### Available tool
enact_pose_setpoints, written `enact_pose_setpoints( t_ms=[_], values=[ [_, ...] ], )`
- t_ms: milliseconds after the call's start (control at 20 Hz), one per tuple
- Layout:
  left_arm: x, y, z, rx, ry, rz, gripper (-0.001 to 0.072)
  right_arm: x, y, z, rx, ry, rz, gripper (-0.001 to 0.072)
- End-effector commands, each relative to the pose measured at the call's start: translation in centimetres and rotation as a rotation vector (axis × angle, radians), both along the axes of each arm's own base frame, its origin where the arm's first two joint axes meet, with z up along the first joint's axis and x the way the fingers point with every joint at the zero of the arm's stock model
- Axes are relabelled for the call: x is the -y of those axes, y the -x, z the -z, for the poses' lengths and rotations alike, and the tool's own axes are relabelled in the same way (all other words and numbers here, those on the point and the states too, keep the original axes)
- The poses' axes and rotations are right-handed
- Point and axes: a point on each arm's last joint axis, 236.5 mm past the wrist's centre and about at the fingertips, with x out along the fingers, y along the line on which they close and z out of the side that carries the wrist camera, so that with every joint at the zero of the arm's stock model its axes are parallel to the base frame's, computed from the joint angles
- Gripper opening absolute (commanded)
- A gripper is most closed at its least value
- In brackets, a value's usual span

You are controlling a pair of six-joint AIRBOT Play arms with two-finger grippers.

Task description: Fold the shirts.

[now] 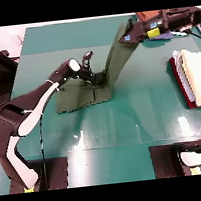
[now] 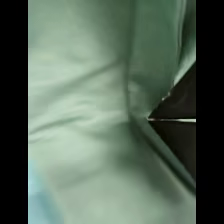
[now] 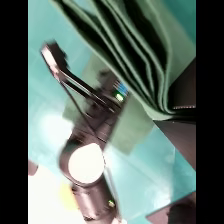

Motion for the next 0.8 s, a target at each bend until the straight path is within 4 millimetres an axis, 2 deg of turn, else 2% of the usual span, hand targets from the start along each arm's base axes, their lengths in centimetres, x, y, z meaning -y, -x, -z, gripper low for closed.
enact_pose_setpoints(
  t_ms=[0,150,300,350,400,450,500,550,600,650,750],
  values=[
    [-4.1,-2.2,-5.0,0.055,-0.032,0.001,0.0022,-5.0,1.6,-0.3,0.02,-0.03,-0.075,0.0019],
    [-11.6,-5.3,-13.7,0.213,-0.07,-0.093,0.0022,-11.9,3.4,1.4,-0.002,-0.086,-0.174,0.0019],
    [-19.3,-5.9,-22.7,0.381,-0.109,-0.213,0.0022,-20.7,5.4,3.6,-0.022,-0.2,-0.275,0.0023],
    [-21.4,-5.5,-25.3,0.432,-0.116,-0.253,0.0022,-23.3,6.3,4.4,-0.025,-0.215,-0.322,0.0093],
    [-23.0,-5.0,-27.2,0.47,-0.124,-0.284,0.0023,-25.7,7.2,5.1,-0.01,-0.219,-0.369,0.0269],
    [-24.4,-4.5,-28.8,0.497,-0.131,-0.31,0.0023,-27.2,7.7,5.6,0.003,-0.217,-0.398,0.0347],
    [-25.5,-3.9,-29.9,0.516,-0.141,-0.328,0.0023,-27.9,7.6,5.7,0.009,-0.222,-0.404,0.0346],
    [-26.1,-3.3,-30.4,0.521,-0.155,-0.336,0.0023,-27.6,7.2,6.2,0.006,-0.21,-0.396,0.0342],
    [-26.6,-2.9,-30.6,0.524,-0.171,-0.332,0.0023,-26.4,6.4,7.3,-0.003,-0.176,-0.376,0.0335],
    [-26.6,-2.5,-30.6,0.518,-0.182,-0.321,0.0023,-24.6,5.3,8.9,-0.017,-0.124,-0.351,0.0334],
    [-26.4,-2.1,-30.0,0.5,-0.194,-0.294,0.0023,-18.4,2.5,13.4,-0.09,0.031,-0.246,0.0334]
  ],
)
